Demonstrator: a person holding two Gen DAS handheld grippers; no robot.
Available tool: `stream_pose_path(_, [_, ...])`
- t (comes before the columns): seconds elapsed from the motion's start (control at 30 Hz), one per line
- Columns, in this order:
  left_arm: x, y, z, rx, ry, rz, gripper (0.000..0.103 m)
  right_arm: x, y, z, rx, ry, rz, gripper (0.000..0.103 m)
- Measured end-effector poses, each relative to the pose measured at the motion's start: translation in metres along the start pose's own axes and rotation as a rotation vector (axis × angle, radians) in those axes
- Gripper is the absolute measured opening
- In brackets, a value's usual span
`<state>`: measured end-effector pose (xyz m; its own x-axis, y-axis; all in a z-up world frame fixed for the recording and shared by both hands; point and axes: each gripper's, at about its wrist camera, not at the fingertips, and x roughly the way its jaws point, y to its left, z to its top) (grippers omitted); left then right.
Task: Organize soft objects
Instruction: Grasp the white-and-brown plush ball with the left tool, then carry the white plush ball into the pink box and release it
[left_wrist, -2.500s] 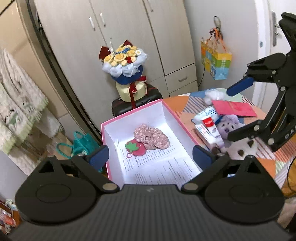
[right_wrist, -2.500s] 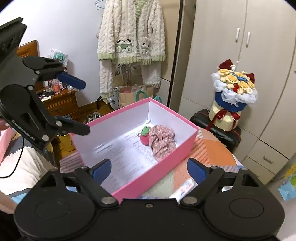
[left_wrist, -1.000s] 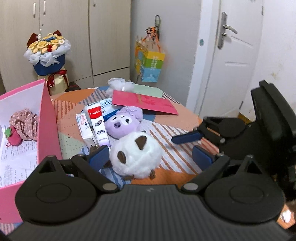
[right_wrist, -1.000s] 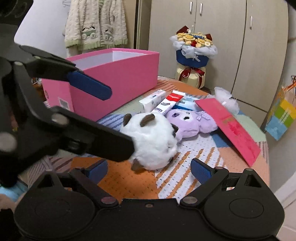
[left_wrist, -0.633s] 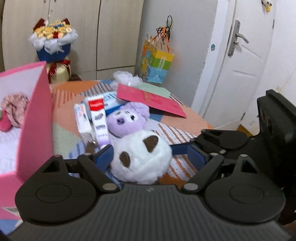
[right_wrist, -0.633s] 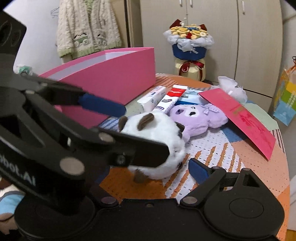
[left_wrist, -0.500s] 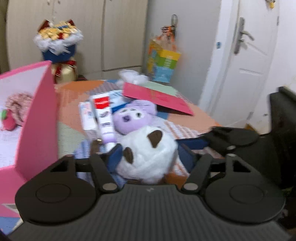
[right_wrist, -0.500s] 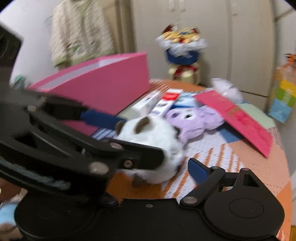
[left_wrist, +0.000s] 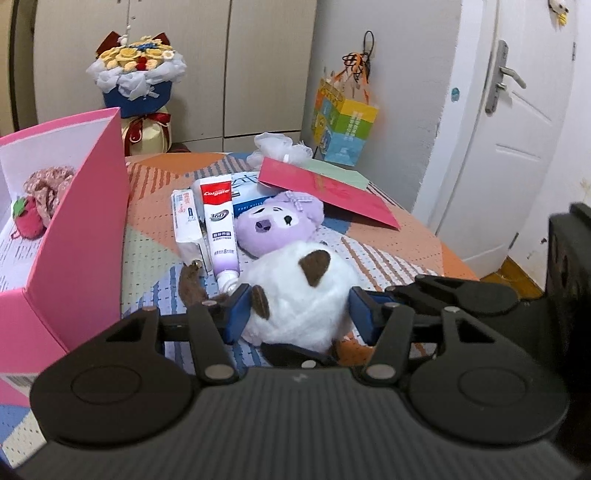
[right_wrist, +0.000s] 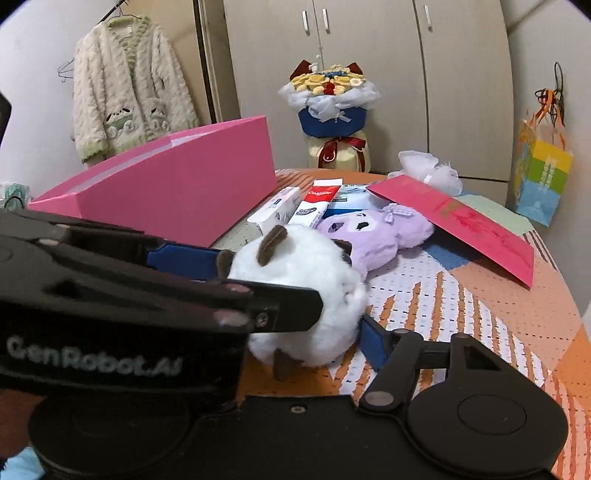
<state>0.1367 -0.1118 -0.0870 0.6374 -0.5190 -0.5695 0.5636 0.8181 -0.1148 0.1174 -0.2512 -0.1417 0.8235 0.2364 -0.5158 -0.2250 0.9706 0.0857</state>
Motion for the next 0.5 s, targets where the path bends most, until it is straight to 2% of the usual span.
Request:
stream_pose_path(0.13, [-0.006, -0.003, -0.002, 0.002, 0.015, -0.010, 0.056, -0.008, 0.003, -0.003, 0.002, 0.000, 0.003, 0.070])
stream_pose_path(0.3, [-0.024, -0.008, -0.002, 0.005, 0.068, -0.007, 0.056, -0.026, 0.008, -0.005, -0.015, -0.002, 0.069, 0.070])
stream_pose_path(0.43, [-0.039, -0.010, -0.005, -0.011, 0.106, -0.018, 0.056, -0.039, 0.014, -0.003, -0.012, 0.051, 0.106, 0.070])
stream_pose_path(0.5, [-0.047, -0.010, -0.007, -0.030, 0.128, -0.038, 0.055, -0.044, 0.020, -0.002, -0.007, 0.092, 0.090, 0.070])
